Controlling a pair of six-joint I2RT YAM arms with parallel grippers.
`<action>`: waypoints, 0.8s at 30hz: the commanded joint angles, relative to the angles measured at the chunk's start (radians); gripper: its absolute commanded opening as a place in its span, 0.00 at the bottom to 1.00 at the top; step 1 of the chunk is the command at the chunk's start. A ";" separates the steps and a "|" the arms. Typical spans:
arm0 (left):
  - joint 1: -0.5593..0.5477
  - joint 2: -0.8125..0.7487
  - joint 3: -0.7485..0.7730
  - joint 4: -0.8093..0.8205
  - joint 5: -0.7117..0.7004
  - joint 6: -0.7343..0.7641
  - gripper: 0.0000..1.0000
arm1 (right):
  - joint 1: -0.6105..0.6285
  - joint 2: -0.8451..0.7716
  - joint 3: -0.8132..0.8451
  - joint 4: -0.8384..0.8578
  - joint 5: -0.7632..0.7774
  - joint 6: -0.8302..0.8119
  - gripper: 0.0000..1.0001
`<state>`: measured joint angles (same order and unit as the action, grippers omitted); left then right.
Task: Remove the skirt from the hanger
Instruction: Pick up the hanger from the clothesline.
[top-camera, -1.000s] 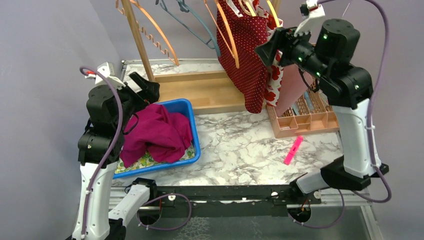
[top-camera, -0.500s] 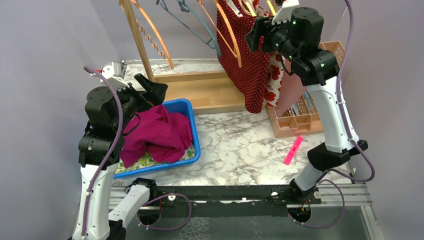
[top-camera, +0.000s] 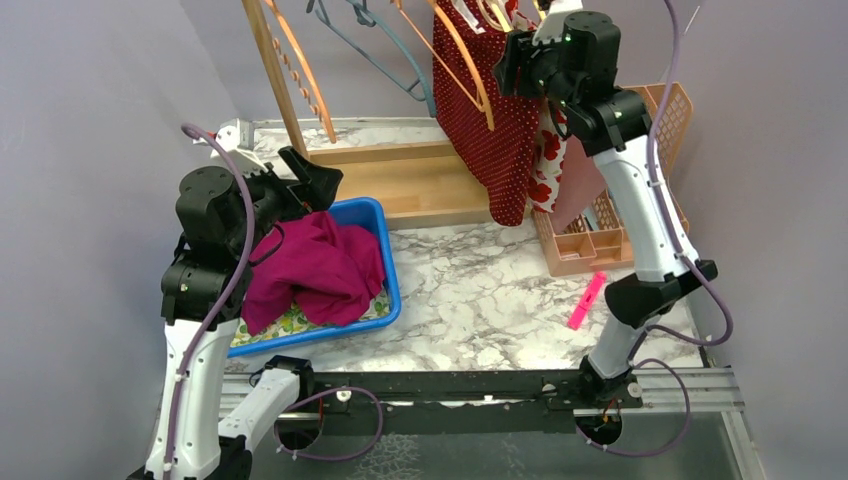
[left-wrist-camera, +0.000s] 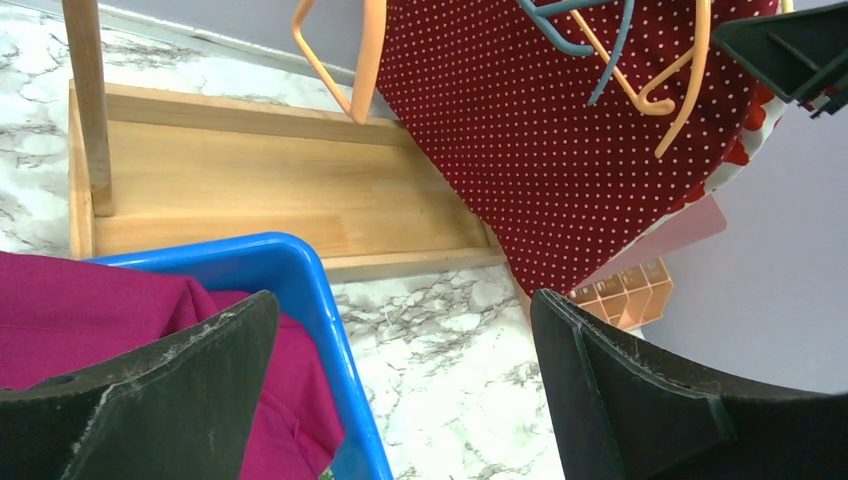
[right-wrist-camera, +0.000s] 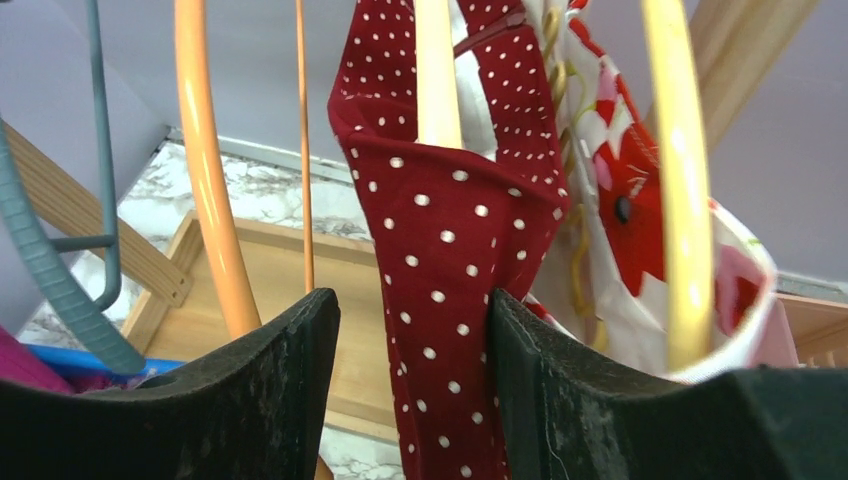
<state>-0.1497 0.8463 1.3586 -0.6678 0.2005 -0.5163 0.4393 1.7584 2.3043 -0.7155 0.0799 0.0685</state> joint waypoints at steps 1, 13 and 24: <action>0.005 -0.003 0.016 0.030 0.034 0.039 0.97 | -0.001 0.050 0.015 0.059 -0.048 -0.015 0.55; 0.004 0.004 0.040 0.026 0.053 0.063 0.97 | -0.001 0.156 0.047 0.168 -0.067 -0.027 0.50; 0.005 0.020 0.049 0.023 0.076 0.026 0.97 | -0.001 0.034 0.001 0.258 -0.100 0.004 0.11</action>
<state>-0.1497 0.8547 1.3754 -0.6678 0.2260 -0.4709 0.4385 1.8797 2.3058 -0.5758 0.0097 0.0578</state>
